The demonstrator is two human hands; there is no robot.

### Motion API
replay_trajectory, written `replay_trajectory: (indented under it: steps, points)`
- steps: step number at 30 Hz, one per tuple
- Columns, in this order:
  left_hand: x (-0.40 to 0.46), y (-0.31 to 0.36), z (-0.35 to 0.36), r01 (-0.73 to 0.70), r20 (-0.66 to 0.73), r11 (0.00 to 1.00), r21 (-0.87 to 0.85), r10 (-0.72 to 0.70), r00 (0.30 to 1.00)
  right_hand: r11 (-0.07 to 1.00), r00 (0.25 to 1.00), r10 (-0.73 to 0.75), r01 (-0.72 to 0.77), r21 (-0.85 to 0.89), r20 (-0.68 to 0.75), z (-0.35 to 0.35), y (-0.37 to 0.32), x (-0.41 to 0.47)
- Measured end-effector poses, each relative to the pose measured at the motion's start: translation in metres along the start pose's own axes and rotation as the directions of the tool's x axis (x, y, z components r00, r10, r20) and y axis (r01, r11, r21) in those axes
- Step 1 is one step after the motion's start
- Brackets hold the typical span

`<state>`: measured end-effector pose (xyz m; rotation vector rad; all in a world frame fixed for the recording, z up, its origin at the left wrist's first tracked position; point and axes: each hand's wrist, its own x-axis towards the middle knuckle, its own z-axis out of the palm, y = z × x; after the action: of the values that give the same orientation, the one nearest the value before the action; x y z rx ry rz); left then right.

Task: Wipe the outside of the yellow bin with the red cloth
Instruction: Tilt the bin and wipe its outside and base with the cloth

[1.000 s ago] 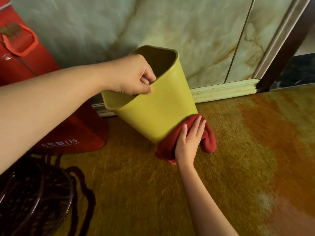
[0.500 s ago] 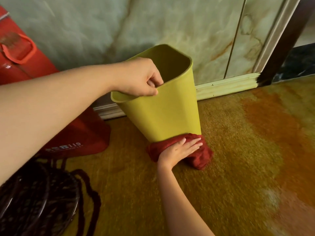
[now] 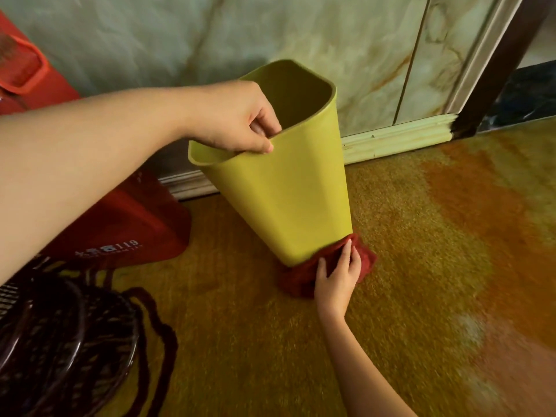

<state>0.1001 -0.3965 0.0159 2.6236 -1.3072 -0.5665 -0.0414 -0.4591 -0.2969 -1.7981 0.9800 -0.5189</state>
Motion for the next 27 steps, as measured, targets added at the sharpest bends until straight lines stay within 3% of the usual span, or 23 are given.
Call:
replay_trajectory:
  steps: [3, 8, 11, 14, 17, 24, 26, 27]
  points:
    - [-0.006, -0.001, 0.003, 0.014, -0.055, 1.0, -0.017, -0.015, 0.998, 0.995, 0.989, 0.059, -0.047, -0.093, 0.133, -0.021, -0.008, 0.0]
    - [-0.011, 0.004, 0.023, 0.001, -0.279, 0.999, -0.053, -0.015, 0.96, 0.979, 0.925, 0.194, -0.162, -0.124, 0.326, -0.046, -0.039, -0.004]
    - [-0.015, 0.009, 0.034, -0.009, -0.396, 0.998, -0.055, -0.013, 0.918, 0.974, 0.865, 0.212, -0.223, -0.03, 0.455, -0.063, -0.055, -0.018]
    - [-0.021, 0.01, 0.044, -0.033, -0.381, 0.999, -0.036, 0.016, 0.924, 0.952, 0.796, 0.204, -0.298, 0.075, 0.57, -0.075, -0.072, -0.029]
    - [-0.024, 0.014, 0.056, -0.066, -0.356, 0.998, -0.008, 0.058, 0.932, 0.966, 0.769, 0.133, -0.241, 0.091, 0.626, -0.087, -0.089, -0.039]
    - [-0.035, 0.023, 0.077, -0.095, -0.352, 0.985, -0.144, 0.038, 0.935, 0.999, 0.714, -0.018, -0.017, 0.042, 0.7, -0.106, -0.105, -0.063]
    - [-0.058, 0.016, 0.084, -0.118, -0.439, 0.968, -0.224, 0.008, 0.898, 0.999, 0.706, -0.042, 0.03, 0.029, 0.707, -0.109, -0.11, -0.068]
    - [-0.073, 0.009, 0.09, -0.141, -0.556, 0.963, -0.231, -0.011, 0.831, 0.998, 0.704, -0.058, 0.064, 0.018, 0.708, -0.11, -0.112, -0.07]
